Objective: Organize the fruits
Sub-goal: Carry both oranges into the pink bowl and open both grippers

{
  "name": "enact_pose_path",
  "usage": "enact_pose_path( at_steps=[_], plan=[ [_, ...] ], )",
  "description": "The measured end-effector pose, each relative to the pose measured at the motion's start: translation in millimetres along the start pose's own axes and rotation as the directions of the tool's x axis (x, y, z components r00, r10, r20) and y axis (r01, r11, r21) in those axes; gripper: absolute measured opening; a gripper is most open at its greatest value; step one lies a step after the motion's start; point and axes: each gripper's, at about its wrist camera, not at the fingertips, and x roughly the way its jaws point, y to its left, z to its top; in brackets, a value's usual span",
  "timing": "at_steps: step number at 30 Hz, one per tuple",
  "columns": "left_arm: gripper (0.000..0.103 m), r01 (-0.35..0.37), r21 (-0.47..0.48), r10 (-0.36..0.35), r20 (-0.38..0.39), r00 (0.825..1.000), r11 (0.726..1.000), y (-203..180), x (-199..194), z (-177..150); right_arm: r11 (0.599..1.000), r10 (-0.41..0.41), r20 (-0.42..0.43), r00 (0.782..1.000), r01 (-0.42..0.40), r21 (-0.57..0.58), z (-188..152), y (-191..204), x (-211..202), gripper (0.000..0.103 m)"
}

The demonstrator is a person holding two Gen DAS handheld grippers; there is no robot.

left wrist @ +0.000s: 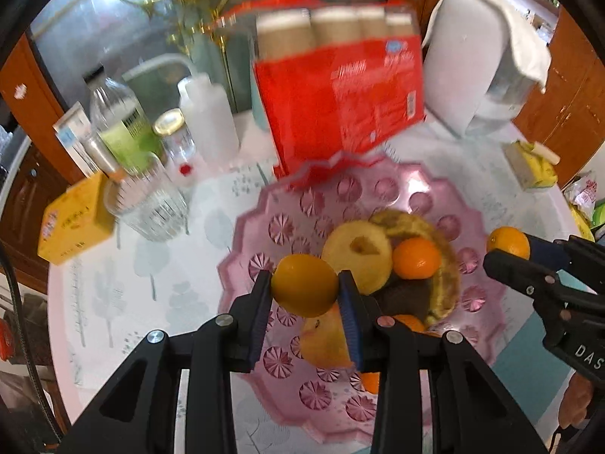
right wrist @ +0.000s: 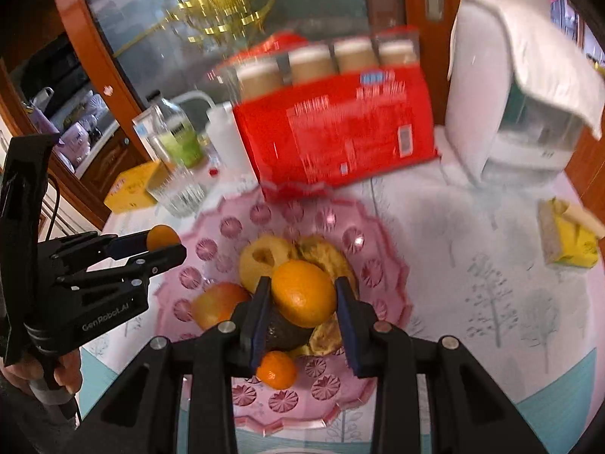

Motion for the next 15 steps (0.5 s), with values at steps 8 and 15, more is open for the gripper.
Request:
enact_pose_path(
  at_steps=[8, 15],
  plan=[
    [0.033, 0.015, -0.008, -0.015, -0.052, 0.999, 1.0, 9, 41, -3, 1.0, -0.011, -0.064, 0.998, 0.012, 0.008, -11, -7, 42, 0.034],
    [0.034, 0.025, -0.008, -0.025, -0.084, 0.996, 1.0, 11, 58, -5, 1.0, -0.027, -0.064, 0.998, 0.026, -0.014, -14, -4, 51, 0.035]
  ],
)
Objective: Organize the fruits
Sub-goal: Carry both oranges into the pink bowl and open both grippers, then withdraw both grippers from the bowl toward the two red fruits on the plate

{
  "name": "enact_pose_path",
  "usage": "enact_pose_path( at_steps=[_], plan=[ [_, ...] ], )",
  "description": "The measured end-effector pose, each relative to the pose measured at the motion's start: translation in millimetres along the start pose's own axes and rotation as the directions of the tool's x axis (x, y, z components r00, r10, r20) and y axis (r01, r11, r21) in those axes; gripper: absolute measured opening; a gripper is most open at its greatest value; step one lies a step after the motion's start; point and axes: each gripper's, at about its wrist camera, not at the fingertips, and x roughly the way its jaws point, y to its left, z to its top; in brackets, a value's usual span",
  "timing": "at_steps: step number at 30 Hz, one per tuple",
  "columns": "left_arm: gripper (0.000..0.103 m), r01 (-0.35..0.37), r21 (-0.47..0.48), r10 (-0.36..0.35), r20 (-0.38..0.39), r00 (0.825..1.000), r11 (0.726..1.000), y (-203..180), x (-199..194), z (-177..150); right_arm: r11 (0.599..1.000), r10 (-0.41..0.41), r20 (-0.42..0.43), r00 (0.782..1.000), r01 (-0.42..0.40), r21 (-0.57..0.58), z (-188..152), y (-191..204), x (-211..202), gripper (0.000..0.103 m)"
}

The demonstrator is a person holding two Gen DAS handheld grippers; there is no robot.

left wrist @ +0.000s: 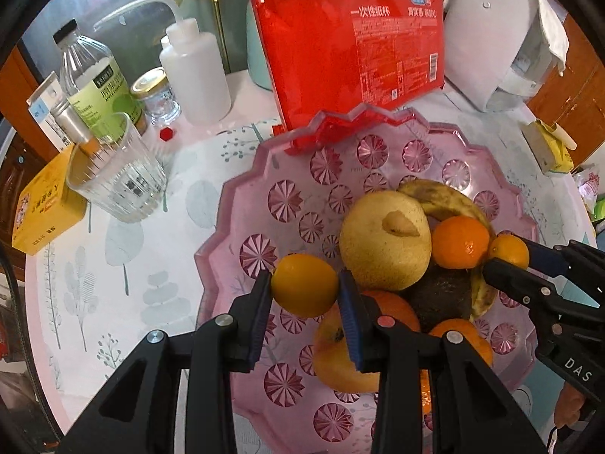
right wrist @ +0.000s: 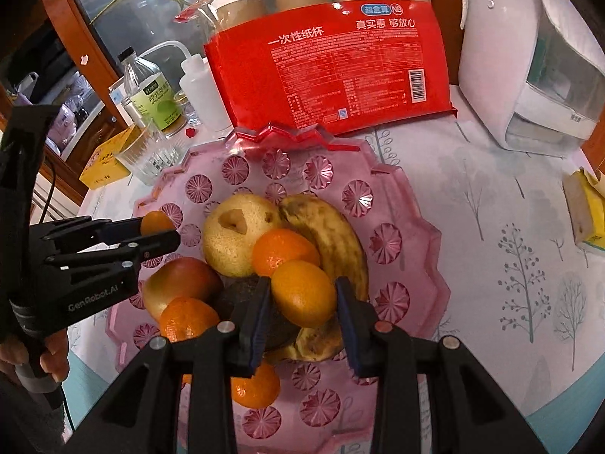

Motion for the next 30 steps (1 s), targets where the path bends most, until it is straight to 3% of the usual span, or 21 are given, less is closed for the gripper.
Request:
enact_pose_path(
  at_steps=[5, 7, 9, 12, 17, 30],
  plan=[
    [0.034, -0.003, 0.002, 0.003, -0.004, 1.0, 1.0, -1, 2, -1, 1.0, 0.017, 0.014, 1.0, -0.017, -0.001, -1, -1, 0, 0.038],
    [0.041, -0.01, -0.005, 0.01, 0.0, 1.0, 1.0, 0, 1, -1, 1.0, 0.024, 0.022, 0.999, -0.024, 0.003, -1, 0, -2, 0.039],
    [0.06, -0.016, -0.019, 0.016, 0.011, 1.0, 1.0, 3, -1, -1, 1.0, 0.027, 0.035, 0.999, -0.027, 0.003, -2, 1, -4, 0.043],
    [0.071, 0.01, -0.042, -0.009, 0.024, 1.0, 0.999, 7, -7, -3, 1.0, 0.023, 0.048, 0.999, -0.023, -0.007, -3, 4, -7, 0.043],
    [0.076, -0.014, -0.02, 0.015, 0.04, 0.999, 1.0, 2, -16, -9, 1.0, 0.029, 0.051, 0.998, -0.029, -0.013, -6, 6, -11, 0.044],
    [0.082, 0.012, 0.003, -0.012, 0.087, 0.996, 1.0, -14, -61, -25, 1.0, 0.023, 0.05, 0.998, -0.023, 0.005, -11, 10, -32, 0.044]
  ],
)
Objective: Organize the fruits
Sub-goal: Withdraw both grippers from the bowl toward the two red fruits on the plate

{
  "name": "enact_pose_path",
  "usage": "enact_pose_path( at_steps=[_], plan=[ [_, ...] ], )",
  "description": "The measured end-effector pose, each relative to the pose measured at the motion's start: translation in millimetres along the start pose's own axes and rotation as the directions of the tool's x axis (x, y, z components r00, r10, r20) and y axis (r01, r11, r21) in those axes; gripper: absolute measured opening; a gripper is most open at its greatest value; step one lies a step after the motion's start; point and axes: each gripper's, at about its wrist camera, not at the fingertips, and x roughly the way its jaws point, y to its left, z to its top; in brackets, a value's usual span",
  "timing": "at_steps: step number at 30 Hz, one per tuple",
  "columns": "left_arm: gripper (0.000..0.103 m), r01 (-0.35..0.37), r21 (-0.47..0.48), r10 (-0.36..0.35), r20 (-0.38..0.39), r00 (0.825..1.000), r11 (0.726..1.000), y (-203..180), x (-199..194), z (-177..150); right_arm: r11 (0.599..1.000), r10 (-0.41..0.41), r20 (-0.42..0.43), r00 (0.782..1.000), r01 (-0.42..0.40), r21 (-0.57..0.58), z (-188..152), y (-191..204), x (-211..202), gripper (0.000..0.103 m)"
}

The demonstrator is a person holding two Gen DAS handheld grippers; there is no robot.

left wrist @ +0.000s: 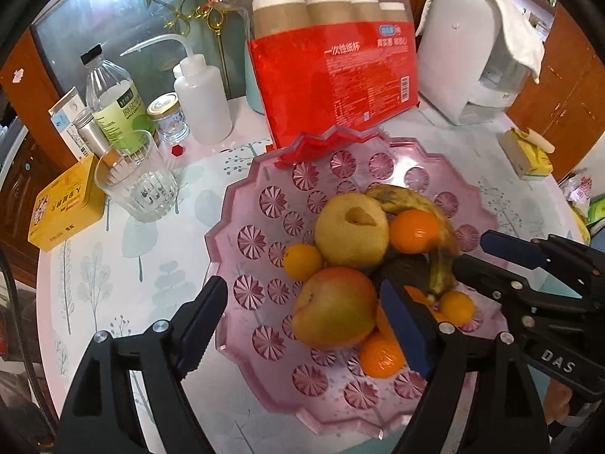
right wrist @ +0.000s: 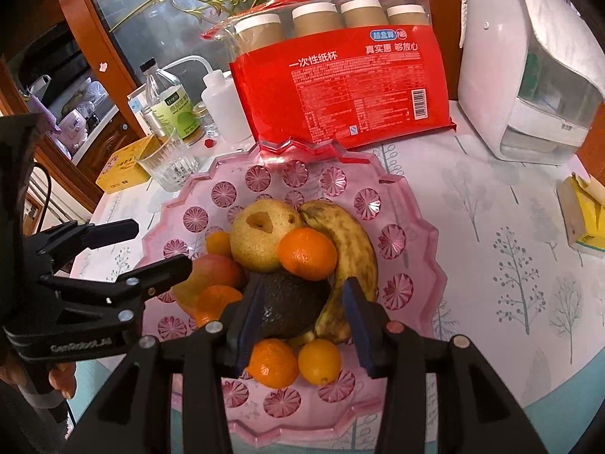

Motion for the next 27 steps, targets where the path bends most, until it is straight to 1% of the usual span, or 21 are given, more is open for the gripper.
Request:
enact_pose_path(
  at_steps=[2, 7, 13, 17, 24, 27],
  plan=[
    [0.082, 0.009, -0.002, -0.009, 0.011, 1.0, 1.0, -1, -9, -2, 1.0, -0.002, -0.001, 1.0, 0.002, 0.006, -1, 0, -5, 0.044],
    [0.082, -0.003, 0.008, 0.002, 0.045, 0.999, 1.0, -6, -35, -10, 1.0, -0.02, 0.014, 1.0, 0.02, 0.003, -3, 5, -22, 0.044],
    [0.082, 0.016, -0.023, -0.014, 0.09, 0.996, 1.0, -6, -68, -22, 0.999, -0.034, 0.046, 0.998, 0.035, -0.012, -10, 15, -52, 0.044],
    [0.082, 0.026, -0.013, -0.025, 0.095, 0.995, 1.0, -9, -90, -32, 0.999, -0.043, 0.068, 0.997, 0.045, -0.021, -17, 24, -74, 0.044],
    [0.082, 0.022, 0.035, -0.026, 0.104, 0.994, 0.999, -22, -127, -55, 0.996, -0.077, 0.108, 0.991, 0.081, -0.034, -35, 36, -113, 0.044],
    [0.082, 0.039, 0.038, -0.043, 0.104, 0.994, 0.999, -26, -142, -67, 0.996, -0.088, 0.12, 0.989, 0.091, -0.023, -45, 39, -128, 0.044]
  ],
)
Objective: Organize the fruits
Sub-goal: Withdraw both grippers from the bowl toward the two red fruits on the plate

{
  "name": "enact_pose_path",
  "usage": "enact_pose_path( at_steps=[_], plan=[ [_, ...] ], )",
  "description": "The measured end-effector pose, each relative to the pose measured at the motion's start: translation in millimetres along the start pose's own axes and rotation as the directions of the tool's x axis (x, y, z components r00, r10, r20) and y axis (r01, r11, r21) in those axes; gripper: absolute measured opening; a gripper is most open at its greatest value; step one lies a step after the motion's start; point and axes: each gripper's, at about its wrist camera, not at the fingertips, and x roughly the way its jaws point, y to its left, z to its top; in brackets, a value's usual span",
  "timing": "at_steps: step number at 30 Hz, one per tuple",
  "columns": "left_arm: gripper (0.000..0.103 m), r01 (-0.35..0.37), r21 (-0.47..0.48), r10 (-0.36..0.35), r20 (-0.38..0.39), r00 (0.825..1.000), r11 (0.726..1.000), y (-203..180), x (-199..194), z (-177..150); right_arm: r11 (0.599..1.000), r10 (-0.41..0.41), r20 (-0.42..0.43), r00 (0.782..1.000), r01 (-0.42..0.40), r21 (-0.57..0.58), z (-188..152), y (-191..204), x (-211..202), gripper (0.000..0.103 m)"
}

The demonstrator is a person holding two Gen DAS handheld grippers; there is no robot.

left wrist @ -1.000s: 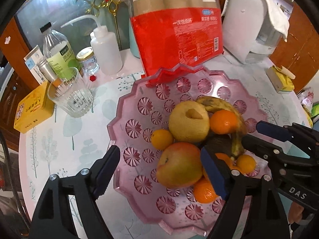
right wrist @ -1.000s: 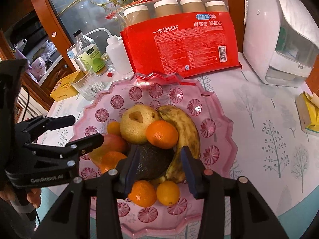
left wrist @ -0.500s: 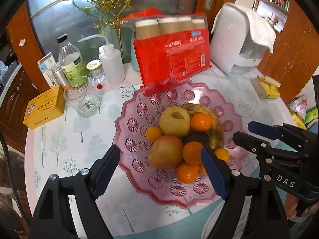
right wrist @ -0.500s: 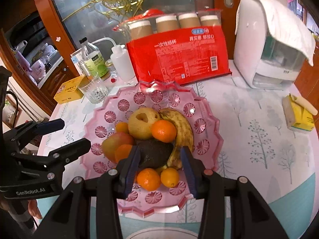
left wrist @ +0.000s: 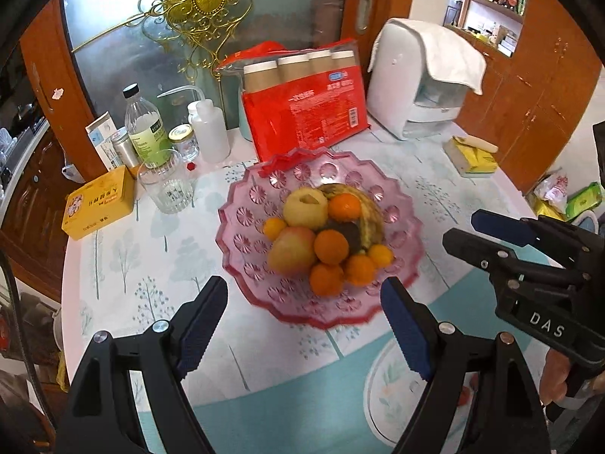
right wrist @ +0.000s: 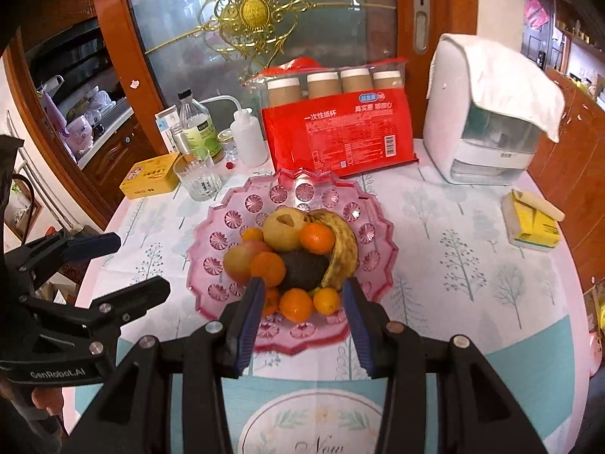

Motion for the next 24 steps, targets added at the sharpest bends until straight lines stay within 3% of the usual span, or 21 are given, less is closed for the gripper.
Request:
enact_pose_path(
  at_steps=[11, 17, 24],
  plan=[
    [0.087, 0.086, 0.076, -0.091, 0.066, 0.994, 0.993, -43, -65, -36, 0.995, -0.078, 0.033, 0.996, 0.076, 0.057, -46, -4, -70, 0.044],
    [0.088, 0.126, 0.121, -0.136, 0.078, 0.988, 0.985, -72, -79, -52, 0.991, -0.11, 0.038, 0.993, 0.107, 0.084, -75, -16, -97, 0.044],
    [0.089, 0.103, 0.119, -0.113, 0.082, 0.99, 0.988, -107, -79, -66, 0.992, -0.089, 0.022, 0.996, 0.086, 0.094, -103, -46, -108, 0.044]
  ],
)
